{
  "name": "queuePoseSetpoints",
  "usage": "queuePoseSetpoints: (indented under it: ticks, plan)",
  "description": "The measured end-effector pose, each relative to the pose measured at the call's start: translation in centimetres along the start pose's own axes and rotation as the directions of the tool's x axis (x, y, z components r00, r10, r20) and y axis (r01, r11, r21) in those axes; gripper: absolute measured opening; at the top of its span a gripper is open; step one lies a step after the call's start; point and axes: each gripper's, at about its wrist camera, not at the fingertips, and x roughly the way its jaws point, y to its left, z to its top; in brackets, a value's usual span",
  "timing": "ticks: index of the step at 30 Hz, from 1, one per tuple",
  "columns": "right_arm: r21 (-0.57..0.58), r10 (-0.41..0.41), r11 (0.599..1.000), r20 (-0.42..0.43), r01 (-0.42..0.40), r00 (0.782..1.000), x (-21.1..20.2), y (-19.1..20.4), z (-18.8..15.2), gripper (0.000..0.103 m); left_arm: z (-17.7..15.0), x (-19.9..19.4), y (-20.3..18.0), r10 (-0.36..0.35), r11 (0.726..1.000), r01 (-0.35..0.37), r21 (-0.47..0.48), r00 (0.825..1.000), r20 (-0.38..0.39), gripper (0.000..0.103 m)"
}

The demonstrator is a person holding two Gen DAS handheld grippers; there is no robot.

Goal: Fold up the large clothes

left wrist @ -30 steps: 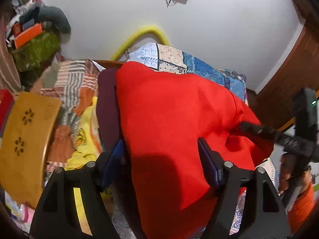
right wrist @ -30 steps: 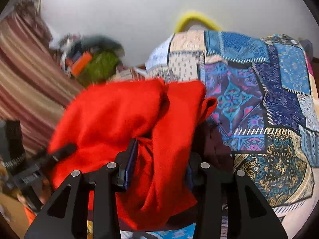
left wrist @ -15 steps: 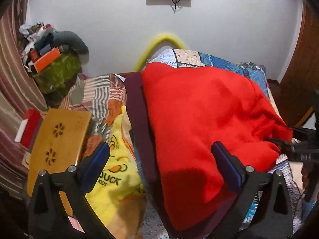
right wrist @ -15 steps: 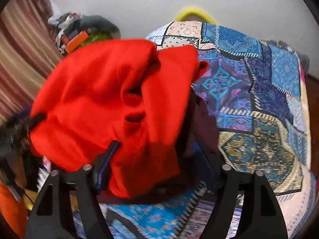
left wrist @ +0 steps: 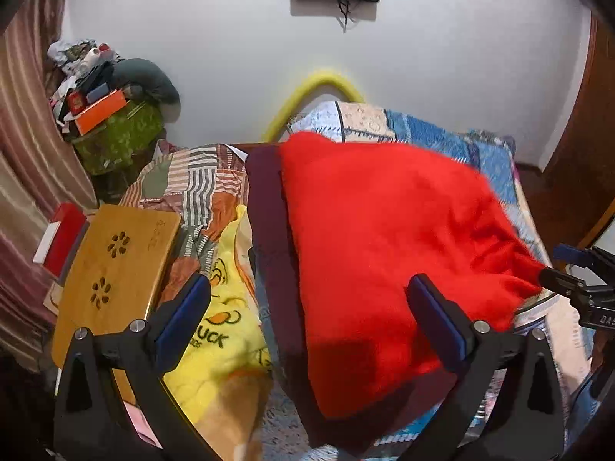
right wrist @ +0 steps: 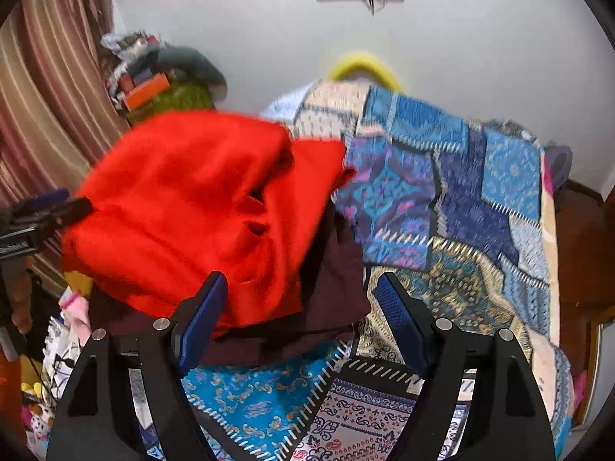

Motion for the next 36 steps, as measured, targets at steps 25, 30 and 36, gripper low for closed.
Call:
queuePoseSetpoints:
  ticks: [25, 30, 36]
  plan:
    - [-0.191, 0.234, 0.971, 0.649, -0.143, 0.724, -31.7, 8.7, -11.0, 0.077, -14.3, -34.1, -11.6, -0.018, 0.998, -0.031, 0.061, 0.739, 0.673, 0.103]
    - [-0.167, 0.173, 0.983, 0.697, -0.078, 0.696, -32.2, 9.6, -14.8, 0.078, -17.8, -36.0, -13.0, -0.033, 0.999, 0.009, 0.037, 0.696, 0.717, 0.103]
    - [-0.074, 0.086, 0.996, 0.723, -0.047, 0.686, -32.0, 9.8, -16.1, 0.083, -20.2, -36.2, -13.9, -0.002, 1.0, 0.015, -0.012, 0.702, 0.712, 0.103]
